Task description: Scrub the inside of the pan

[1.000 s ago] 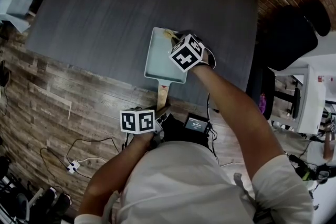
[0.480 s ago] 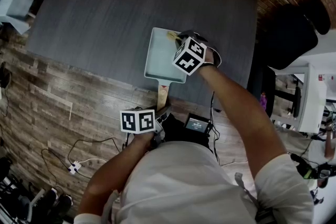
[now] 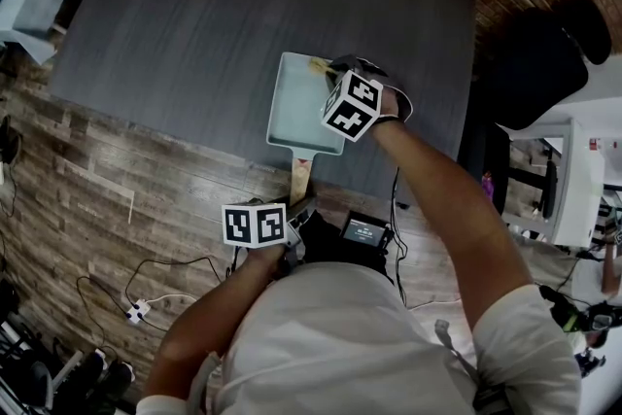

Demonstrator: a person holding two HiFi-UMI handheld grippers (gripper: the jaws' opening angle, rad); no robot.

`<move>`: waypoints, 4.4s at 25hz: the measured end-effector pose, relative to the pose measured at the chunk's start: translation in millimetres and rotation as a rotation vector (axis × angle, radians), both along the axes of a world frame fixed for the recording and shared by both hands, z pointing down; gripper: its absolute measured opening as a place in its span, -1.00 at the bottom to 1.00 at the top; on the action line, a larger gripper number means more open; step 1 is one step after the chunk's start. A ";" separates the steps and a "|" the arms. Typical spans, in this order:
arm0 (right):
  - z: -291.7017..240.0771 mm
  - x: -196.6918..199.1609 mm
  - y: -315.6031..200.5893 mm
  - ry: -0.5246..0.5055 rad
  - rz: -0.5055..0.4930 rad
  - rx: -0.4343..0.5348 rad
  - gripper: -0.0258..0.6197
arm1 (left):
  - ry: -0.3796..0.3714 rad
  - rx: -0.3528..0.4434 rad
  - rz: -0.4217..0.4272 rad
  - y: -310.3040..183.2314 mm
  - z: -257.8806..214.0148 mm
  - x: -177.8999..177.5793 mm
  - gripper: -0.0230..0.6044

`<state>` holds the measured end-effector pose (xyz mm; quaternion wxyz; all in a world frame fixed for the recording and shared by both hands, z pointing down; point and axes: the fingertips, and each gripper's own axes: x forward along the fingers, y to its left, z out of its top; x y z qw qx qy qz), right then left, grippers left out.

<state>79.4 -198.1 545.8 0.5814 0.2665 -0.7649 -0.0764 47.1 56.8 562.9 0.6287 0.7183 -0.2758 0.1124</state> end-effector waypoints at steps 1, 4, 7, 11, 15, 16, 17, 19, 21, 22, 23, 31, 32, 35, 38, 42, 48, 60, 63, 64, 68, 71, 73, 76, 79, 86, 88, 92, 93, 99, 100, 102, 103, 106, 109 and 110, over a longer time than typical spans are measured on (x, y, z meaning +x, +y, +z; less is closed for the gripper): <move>-1.7 0.5 -1.1 -0.002 -0.002 0.005 -0.78 | -0.001 0.000 0.001 -0.1 0.1 0.3 -0.66; -5.4 2.2 -3.7 -0.002 -0.007 0.014 -0.78 | 0.003 -0.002 0.006 0.0 0.3 2.5 -0.66; -9.8 3.0 -6.6 -0.008 -0.002 0.025 -0.78 | 0.011 -0.004 0.008 -0.7 -0.1 4.0 -0.66; -22.6 8.2 -16.7 -0.025 0.028 0.080 -0.78 | 0.029 -0.003 0.006 -1.9 -1.6 6.0 -0.66; -39.3 17.6 -28.1 -0.065 0.094 0.112 -0.78 | 0.035 0.013 0.019 -2.8 -3.9 7.2 -0.54; -42.7 18.6 -28.8 -0.074 0.103 0.114 -0.78 | 0.034 0.017 0.020 -3.3 -4.7 6.3 -0.49; -45.5 19.0 -28.9 -0.081 0.108 0.116 -0.78 | 0.035 0.021 0.019 -4.1 -5.7 5.1 -0.45; -49.7 18.4 -27.8 -0.090 0.109 0.120 -0.78 | 0.037 0.041 0.018 -6.7 -8.8 2.3 -0.40; -52.6 16.7 -25.4 -0.098 0.108 0.124 -0.78 | 0.038 0.070 0.017 -10.2 -13.1 -1.0 -0.37; -53.7 15.7 -23.9 -0.102 0.107 0.124 -0.78 | 0.039 0.083 0.016 -12.0 -15.3 -2.9 -0.36; -54.8 14.8 -22.1 -0.106 0.108 0.123 -0.78 | 0.040 0.096 0.013 -13.7 -17.7 -5.1 -0.35; -62.9 12.0 -7.2 -0.140 0.132 0.109 -0.78 | 0.069 0.196 -0.060 -30.7 -42.5 -31.7 -0.34; -63.9 12.9 -5.0 -0.141 0.138 0.108 -0.78 | 0.078 0.215 -0.065 -32.5 -47.2 -34.1 -0.34; -67.9 15.4 1.5 -0.162 0.166 0.100 -0.78 | 0.098 0.271 -0.069 -37.1 -61.7 -40.2 -0.34; -75.7 17.9 7.4 -0.199 0.198 0.095 -0.78 | 0.116 0.313 -0.071 -40.6 -75.0 -44.1 -0.34; -91.9 16.4 17.3 -0.257 0.227 0.101 -0.78 | 0.143 0.361 -0.082 -43.9 -94.0 -50.6 -0.34; -117.9 12.7 35.6 -0.362 0.269 0.121 -0.78 | 0.204 0.469 -0.127 -49.0 -131.0 -68.0 -0.63; -151.5 -4.4 81.5 -0.613 0.374 0.092 -0.78 | 0.294 0.601 -0.144 -43.3 -194.1 -99.2 -0.78; -154.9 -11.4 98.5 -0.678 0.414 0.074 -0.78 | 0.302 0.621 -0.144 -37.4 -202.6 -110.8 -0.78; -156.2 -13.5 103.9 -0.702 0.427 0.070 -0.78 | 0.303 0.627 -0.144 -35.5 -205.1 -114.8 -0.78; -163.5 -21.9 122.7 -0.789 0.469 0.059 -0.78 | 0.298 0.646 -0.140 -28.3 -213.1 -131.3 -0.78; -170.5 -26.1 137.0 -0.847 0.495 0.059 -0.78 | 0.289 0.657 -0.132 -22.7 -217.3 -141.8 -0.78; -175.8 -27.8 148.0 -0.885 0.509 0.063 -0.78 | 0.283 0.671 -0.126 -18.2 -221.7 -148.8 -0.78; -182.0 -28.7 166.7 -0.927 0.526 0.067 -0.78 | 0.273 0.699 -0.119 -11.0 -229.4 -161.6 -0.78; -187.1 -26.1 182.9 -0.954 0.543 0.069 -0.78 | 0.262 0.716 -0.112 -5.3 -234.3 -172.4 -0.78; -200.6 -7.4 206.1 -1.012 0.575 0.091 -0.78 | 0.198 0.736 -0.064 3.1 -233.2 -163.2 -0.78; -206.1 -3.4 210.1 -1.026 0.566 0.091 -0.78 | 0.194 0.737 -0.064 4.8 -235.3 -156.0 -0.78; -218.0 7.5 218.4 -1.044 0.533 0.088 -0.78 | 0.181 0.740 -0.084 8.3 -239.5 -139.6 -0.78; -220.5 11.6 221.2 -1.047 0.526 0.087 -0.77 | 0.179 0.737 -0.089 10.0 -240.3 -134.2 -0.78; -231.4 46.3 234.9 -1.049 0.505 0.081 -0.78 | 0.194 0.724 -0.098 19.3 -248.3 -88.8 -0.78; -231.6 52.4 236.7 -1.049 0.504 0.080 -0.78 | 0.200 0.727 -0.099 20.8 -250.3 -80.9 -0.78; -230.9 63.3 240.2 -1.050 0.499 0.077 -0.78 | 0.213 0.738 -0.098 25.1 -254.7 -66.1 -0.78; -229.8 68.0 242.4 -1.053 0.495 0.073 -0.78 | 0.217 0.743 -0.099 28.2 -256.2 -59.7 -0.79; -224.1 78.5 250.9 -1.061 0.487 0.052 -0.78 | 0.217 0.737 -0.110 39.1 -254.5 -45.3 -0.80; -220.8 86.4 256.0 -1.069 0.475 0.031 -0.78 | 0.216 0.722 -0.114 45.5 -251.5 -32.1 -0.80; -219.9 89.4 257.6 -1.070 0.469 0.025 -0.78 | 0.216 0.719 -0.114 47.5 -250.8 -27.2 -0.80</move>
